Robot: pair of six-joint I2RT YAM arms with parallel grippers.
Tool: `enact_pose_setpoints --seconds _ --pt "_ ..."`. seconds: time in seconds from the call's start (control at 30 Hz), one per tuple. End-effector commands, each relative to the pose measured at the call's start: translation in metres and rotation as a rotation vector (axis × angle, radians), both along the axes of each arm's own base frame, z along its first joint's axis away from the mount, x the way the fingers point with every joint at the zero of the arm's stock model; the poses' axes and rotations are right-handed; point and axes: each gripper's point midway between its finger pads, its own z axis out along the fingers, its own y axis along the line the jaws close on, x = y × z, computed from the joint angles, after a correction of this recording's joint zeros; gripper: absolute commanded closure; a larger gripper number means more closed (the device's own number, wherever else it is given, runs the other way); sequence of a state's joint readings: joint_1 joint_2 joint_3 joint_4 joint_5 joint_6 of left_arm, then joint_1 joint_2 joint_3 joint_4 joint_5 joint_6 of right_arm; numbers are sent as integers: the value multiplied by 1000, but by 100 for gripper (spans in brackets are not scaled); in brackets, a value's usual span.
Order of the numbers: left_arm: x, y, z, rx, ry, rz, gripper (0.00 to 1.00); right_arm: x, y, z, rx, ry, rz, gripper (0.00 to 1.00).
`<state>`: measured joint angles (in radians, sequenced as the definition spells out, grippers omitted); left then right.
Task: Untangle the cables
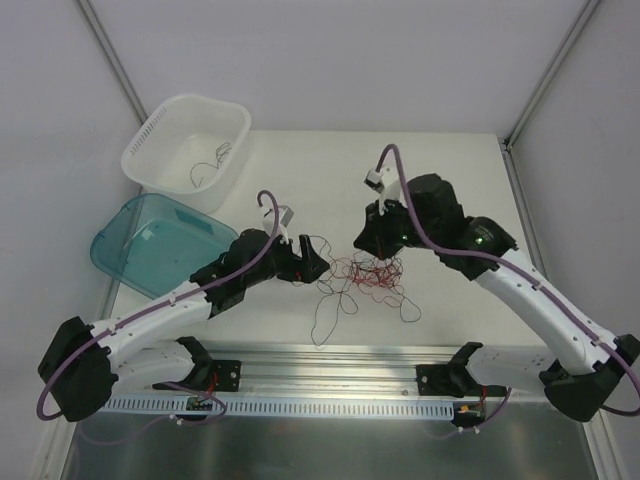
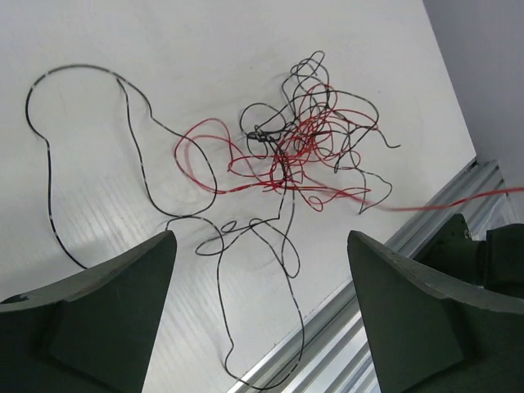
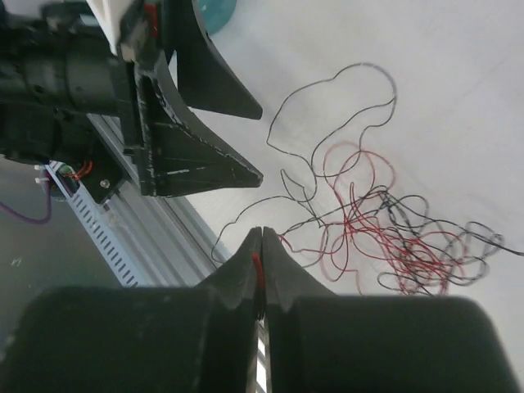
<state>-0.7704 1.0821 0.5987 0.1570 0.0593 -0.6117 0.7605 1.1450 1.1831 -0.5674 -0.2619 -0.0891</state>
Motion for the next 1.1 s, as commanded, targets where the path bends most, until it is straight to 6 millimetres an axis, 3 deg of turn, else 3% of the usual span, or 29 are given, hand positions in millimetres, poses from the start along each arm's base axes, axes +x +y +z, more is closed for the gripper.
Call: enact_pose_setpoints --seconds 0.0,0.07,0.1,0.23,0.3,0.4,0.77,0.87,0.9,1.07 --pt "3 7 20 11 -116 -21 13 -2 -29 69 -24 -120 -44 99" --pt "1 6 30 13 -176 -56 13 -4 -28 103 43 -173 -46 99" --pt "-1 3 34 6 -190 -87 13 -4 -27 136 113 -231 -50 99" --pt "-11 -13 57 -38 -333 -197 12 -8 -26 194 267 -318 -70 99" --pt "-17 -24 69 -64 -419 -243 12 -7 -25 211 324 -347 -84 99" --pt "-25 -42 82 -81 -513 -296 12 -5 -22 219 356 -348 -91 99" --pt "-23 -100 87 -63 -648 -370 23 -2 -16 221 412 -311 -121 99" --pt "-20 -114 83 -58 -641 -375 28 -4 -15 215 423 -296 -118 99" --pt "-17 -118 70 -36 -620 -372 29 -3 -13 209 420 -284 -119 99" --pt "-11 -133 43 -18 -594 -350 41 -5 -16 206 431 -278 -132 99"
